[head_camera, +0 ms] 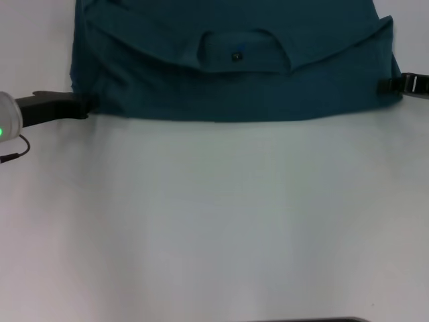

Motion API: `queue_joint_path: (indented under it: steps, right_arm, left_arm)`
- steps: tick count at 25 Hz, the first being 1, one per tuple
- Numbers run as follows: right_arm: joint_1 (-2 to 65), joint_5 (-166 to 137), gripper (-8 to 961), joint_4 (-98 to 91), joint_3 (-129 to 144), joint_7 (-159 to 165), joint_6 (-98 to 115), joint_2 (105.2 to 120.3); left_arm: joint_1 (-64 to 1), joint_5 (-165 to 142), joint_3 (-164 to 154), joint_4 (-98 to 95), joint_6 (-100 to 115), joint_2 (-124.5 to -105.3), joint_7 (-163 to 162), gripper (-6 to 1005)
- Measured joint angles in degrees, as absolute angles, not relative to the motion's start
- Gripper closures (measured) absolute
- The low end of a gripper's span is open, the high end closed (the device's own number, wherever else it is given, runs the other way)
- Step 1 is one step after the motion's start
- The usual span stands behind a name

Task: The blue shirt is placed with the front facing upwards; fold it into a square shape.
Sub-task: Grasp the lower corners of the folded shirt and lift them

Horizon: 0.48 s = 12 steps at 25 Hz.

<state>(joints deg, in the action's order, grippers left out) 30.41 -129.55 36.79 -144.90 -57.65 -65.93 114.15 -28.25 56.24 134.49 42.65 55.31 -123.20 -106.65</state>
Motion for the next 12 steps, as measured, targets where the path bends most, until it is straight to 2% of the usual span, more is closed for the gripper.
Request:
queue_joint_path:
  steps: [12]
  right_arm:
    - [27.52,-128.0,859,36.62,-147.34,-59.97,-67.35,114.07]
  left_arm:
    - [-24.42,56.63,134.85,47.98,61.96,-122.64,-107.74,965]
